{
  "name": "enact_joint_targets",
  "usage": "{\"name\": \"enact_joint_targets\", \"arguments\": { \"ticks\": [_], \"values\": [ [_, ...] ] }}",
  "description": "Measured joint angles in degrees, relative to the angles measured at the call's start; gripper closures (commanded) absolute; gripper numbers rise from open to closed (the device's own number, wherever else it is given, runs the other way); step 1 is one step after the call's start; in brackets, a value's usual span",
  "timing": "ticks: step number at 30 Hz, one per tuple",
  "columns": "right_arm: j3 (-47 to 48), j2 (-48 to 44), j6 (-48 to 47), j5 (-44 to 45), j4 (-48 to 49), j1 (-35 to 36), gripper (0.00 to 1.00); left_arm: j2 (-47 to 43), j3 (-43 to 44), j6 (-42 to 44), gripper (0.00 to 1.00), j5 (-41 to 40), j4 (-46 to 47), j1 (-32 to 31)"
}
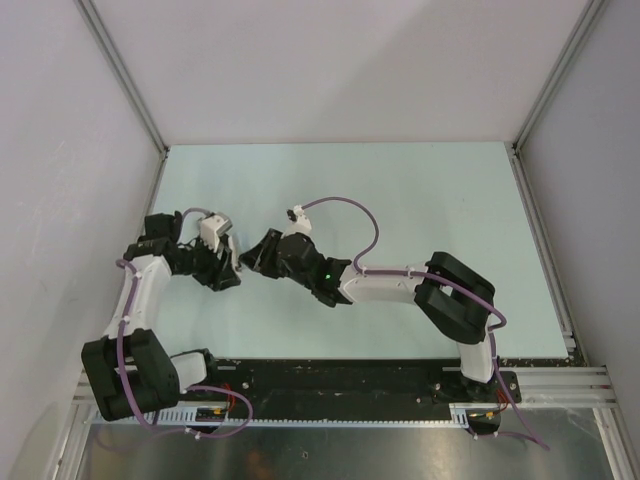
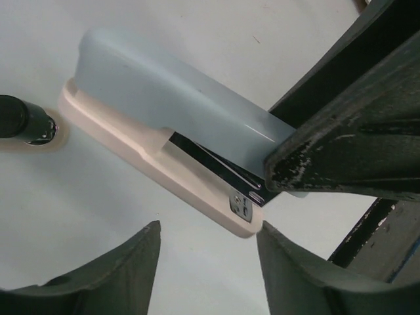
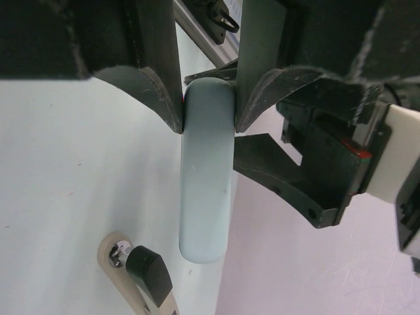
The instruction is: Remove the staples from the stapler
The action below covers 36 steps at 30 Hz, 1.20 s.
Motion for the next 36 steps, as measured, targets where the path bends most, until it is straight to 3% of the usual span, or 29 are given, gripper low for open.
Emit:
{"name": "enact_joint_targets", "arguments": {
  "ticks": [4,9,13,18,22,30,36],
  "values": [
    [-0.1,0.0,0.7,-0.6,0.5,0.0,1.0,1.9,0.0,1.0,0.56,0.5,-0.5,0.0],
    [-0.4,0.1,1.1,-0.8,0.6,0.0,1.0,3.1,0.0,1.6,0.6,1.3,-1.6,-0.1],
    [-0.5,0.6,1.5,-1.0,1.4,0.0,1.0,3.1,0.0,2.1,0.59,1.2,-1.8,-0.1],
    [-0.6,1.4,2.3,-1.4,2.3,0.3,1.0,3.1,0.0,2.5,0.49,1.0,-2.1,-0.1],
    [-0.6,1.8,2.5,-2.3,2.8,1.2,1.0,3.0,0.0,2.5,0.5,1.0,-2.1,-0.1],
    [-1.4,1.9,2.5,-2.6,3.0,1.5,1.0,2.3,-0.4,2.8,0.85,0.3,-2.5,0.0],
    [-2.7,1.9,2.5,-4.0,3.5,2.2,1.0,1.2,-1.4,4.7,0.91,-2.2,-1.4,0.0]
  ]
}}
